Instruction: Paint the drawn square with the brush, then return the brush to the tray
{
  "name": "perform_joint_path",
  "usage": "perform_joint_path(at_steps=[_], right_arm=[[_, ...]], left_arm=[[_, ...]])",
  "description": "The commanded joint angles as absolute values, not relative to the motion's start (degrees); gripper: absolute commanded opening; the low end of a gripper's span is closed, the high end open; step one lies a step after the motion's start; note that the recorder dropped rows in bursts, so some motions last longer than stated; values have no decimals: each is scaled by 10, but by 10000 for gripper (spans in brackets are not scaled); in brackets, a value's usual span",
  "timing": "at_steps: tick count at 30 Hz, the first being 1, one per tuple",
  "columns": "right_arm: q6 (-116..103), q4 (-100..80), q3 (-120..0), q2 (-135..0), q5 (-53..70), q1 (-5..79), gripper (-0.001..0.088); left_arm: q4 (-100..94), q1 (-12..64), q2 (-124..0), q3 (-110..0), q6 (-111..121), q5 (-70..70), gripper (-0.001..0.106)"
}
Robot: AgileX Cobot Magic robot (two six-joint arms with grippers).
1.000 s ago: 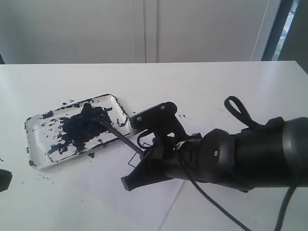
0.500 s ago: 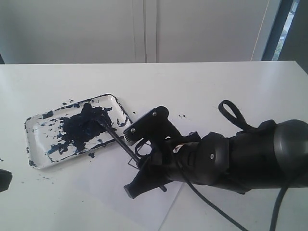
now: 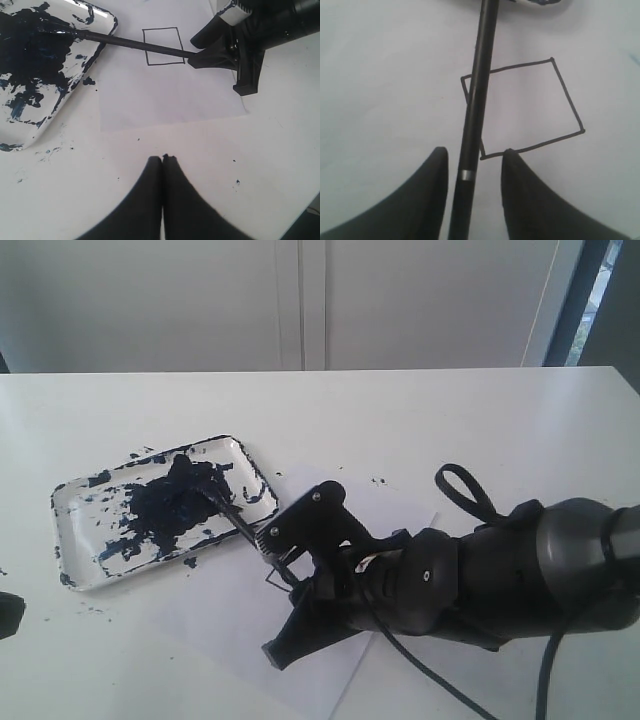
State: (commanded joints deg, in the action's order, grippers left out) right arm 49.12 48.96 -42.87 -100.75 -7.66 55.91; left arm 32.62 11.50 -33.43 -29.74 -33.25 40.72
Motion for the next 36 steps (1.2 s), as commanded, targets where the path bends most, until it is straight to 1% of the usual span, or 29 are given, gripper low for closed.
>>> perform_joint_path(at_steps=[15, 21, 23, 27, 29, 31, 32, 34, 36], right_arm=[[491, 490, -439, -1008, -51, 559, 325], [495, 490, -483, -1001, -38, 559, 384], [502, 491, -503, -996, -18, 556, 384], [496, 488, -548, -990, 65, 533, 383], [467, 450, -568, -987, 102, 516, 383], [386, 346, -590, -985, 146, 499, 382], [315, 283, -604, -985, 180, 493, 382], [141, 89, -640, -985, 277, 485, 378], [27, -65, -671, -986, 371, 485, 378]], left_arm=[[326, 115, -334, -297, -333, 412, 0], [325, 115, -334, -297, -333, 416, 0], [325, 115, -334, -297, -333, 417, 0], [325, 115, -334, -297, -333, 417, 0], [325, 115, -334, -297, -333, 418, 0], [325, 115, -334, -297, -333, 418, 0], [325, 115, -334, -297, -333, 418, 0], [325, 115, -334, -297, -333, 418, 0], [325, 115, -334, -297, -333, 418, 0]])
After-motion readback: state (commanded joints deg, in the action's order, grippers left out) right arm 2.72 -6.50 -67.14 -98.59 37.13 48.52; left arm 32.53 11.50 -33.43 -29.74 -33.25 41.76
